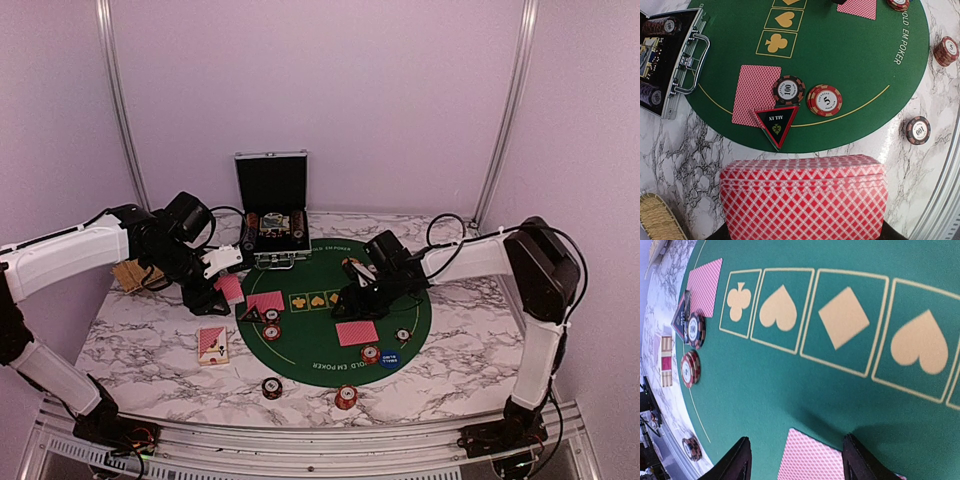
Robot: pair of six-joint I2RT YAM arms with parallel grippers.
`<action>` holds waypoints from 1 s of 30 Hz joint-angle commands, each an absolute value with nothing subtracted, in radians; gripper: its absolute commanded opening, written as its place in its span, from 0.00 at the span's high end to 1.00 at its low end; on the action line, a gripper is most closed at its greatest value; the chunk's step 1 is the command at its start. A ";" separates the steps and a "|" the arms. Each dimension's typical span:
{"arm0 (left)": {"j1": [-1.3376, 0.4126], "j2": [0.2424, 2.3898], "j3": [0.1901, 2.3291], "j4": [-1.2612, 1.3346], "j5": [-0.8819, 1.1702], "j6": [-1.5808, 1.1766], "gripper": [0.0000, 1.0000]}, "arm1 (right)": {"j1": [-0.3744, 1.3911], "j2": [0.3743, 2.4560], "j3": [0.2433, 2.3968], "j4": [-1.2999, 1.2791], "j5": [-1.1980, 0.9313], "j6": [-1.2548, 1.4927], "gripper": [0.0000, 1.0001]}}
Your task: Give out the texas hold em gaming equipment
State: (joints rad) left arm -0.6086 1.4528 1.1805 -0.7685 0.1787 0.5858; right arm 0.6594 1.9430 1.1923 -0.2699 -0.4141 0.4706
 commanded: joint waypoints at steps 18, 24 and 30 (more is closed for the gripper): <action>-0.609 1.439 1.185 -0.767 0.190 0.580 1.00 | 0.669 1.741 1.102 -0.329 -0.420 0.514 0.35; -0.609 1.436 1.192 -0.767 0.185 0.580 1.00 | 0.710 1.761 1.167 -0.136 -0.571 0.671 0.25; -0.609 1.442 1.198 -0.766 0.198 0.567 1.00 | 0.777 1.865 1.218 0.168 -0.725 0.865 0.23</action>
